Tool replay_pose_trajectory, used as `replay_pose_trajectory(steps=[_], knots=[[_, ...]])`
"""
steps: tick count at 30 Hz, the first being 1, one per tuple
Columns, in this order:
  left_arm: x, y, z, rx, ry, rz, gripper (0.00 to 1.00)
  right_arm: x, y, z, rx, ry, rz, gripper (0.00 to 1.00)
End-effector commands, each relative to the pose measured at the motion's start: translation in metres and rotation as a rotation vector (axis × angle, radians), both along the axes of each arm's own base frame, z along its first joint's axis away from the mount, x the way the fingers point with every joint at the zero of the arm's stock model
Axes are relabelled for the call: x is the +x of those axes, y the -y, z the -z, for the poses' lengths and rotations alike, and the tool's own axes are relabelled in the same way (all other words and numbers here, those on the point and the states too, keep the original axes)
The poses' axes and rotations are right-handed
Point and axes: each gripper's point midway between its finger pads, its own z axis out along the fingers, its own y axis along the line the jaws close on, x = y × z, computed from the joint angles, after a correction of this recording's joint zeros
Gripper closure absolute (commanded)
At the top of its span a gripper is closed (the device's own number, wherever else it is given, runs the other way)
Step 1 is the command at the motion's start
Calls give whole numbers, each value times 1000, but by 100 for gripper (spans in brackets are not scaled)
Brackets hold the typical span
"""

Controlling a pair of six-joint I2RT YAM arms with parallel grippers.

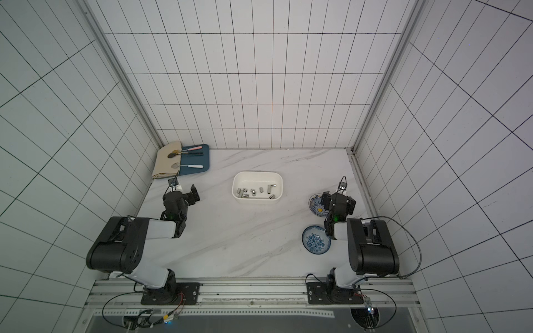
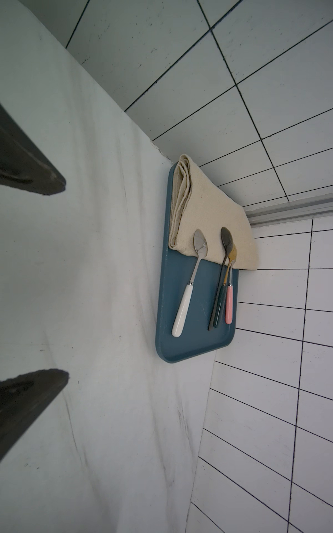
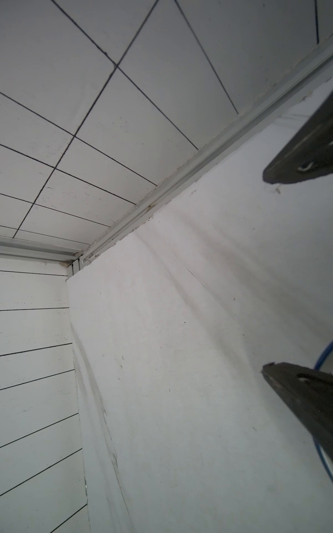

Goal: Put the socket on the desktop into the storage box
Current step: Reset both arms

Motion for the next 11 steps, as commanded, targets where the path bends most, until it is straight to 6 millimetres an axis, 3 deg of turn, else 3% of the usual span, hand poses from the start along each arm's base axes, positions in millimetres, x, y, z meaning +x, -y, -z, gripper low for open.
replay_pose_trajectory(steps=[1, 11], knots=[[5, -2, -11, 2, 27, 0, 2, 5, -1, -11, -1, 34, -9, 1], [7, -2, -10, -21, 18, 26, 2, 6, -2, -11, -1, 36, -10, 1]])
